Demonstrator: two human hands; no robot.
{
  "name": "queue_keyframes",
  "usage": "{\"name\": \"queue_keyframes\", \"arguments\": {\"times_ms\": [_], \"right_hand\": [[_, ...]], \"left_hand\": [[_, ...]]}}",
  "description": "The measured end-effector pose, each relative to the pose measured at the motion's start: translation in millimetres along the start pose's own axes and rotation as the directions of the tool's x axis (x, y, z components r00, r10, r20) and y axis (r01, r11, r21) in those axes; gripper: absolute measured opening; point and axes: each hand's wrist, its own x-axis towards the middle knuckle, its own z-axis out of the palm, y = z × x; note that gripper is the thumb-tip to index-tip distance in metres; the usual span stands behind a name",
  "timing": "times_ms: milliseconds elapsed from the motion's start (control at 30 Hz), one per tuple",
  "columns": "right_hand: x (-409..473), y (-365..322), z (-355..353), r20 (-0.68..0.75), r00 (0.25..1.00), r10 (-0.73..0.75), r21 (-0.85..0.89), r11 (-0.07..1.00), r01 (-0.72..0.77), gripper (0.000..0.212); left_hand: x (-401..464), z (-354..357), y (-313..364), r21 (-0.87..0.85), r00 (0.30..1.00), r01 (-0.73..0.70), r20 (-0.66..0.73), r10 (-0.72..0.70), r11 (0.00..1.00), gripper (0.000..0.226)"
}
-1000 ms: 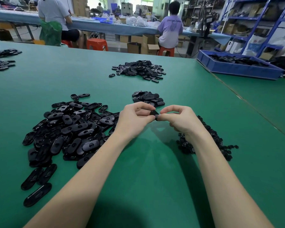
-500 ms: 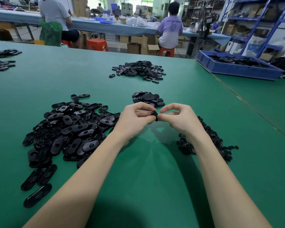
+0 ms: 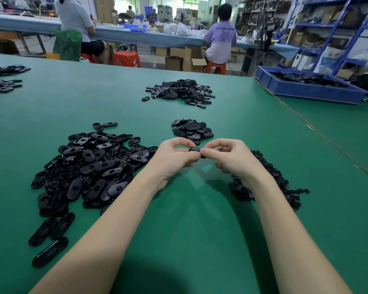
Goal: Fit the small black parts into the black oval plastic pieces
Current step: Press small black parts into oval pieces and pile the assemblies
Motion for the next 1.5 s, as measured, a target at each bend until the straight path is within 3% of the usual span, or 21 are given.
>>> {"name": "queue_keyframes", "arguments": {"times_ms": [200, 467, 633, 1000, 1400, 1500], "right_hand": [[0.6, 1.1, -2.0, 0.021, 1.0, 0.006, -0.001, 1.0, -0.006, 0.006], [1.0, 5.0, -4.1, 0.065, 0.997, 0.052, 0.053, 0.997, -0.055, 0.013], [2.9, 4.8, -4.8, 0.001, 1.0, 0.005, -0.058, 0.998, -0.004, 0.013], [4.0, 7.3, 1.1, -0.026, 1.0, 0.001, -0.022, 1.0, -0.002, 0.013], [6.2, 8.0, 6.3, -0.108, 0.993, -0.044, -0.099, 0.994, 0.033, 0.016], [6.3, 6.3, 7.7, -0.112, 0.993, -0.034, -0.035, 0.999, 0.03, 0.015]], "left_hand": [[0.4, -0.7, -1.0, 0.01, 1.0, 0.016, 0.008, -0.016, 1.0, 0.023], [1.0, -3.3, -3.1, 0.039, 0.998, 0.008, 0.062, -0.011, 0.999, 0.023], [4.9, -4.2, -3.8, -0.012, 0.999, 0.02, 0.044, -0.02, 1.0, 0.021], [4.7, -4.6, -6.6, -0.093, 0.997, 0.028, 0.073, -0.021, 0.995, 0.016], [6.0, 1.8, -10.3, 0.02, 1.0, -0.03, 0.006, 0.03, 0.999, 0.013], [6.7, -0.3, -9.8, 0.069, 0.995, -0.099, -0.009, 0.1, 0.993, 0.014]]}}
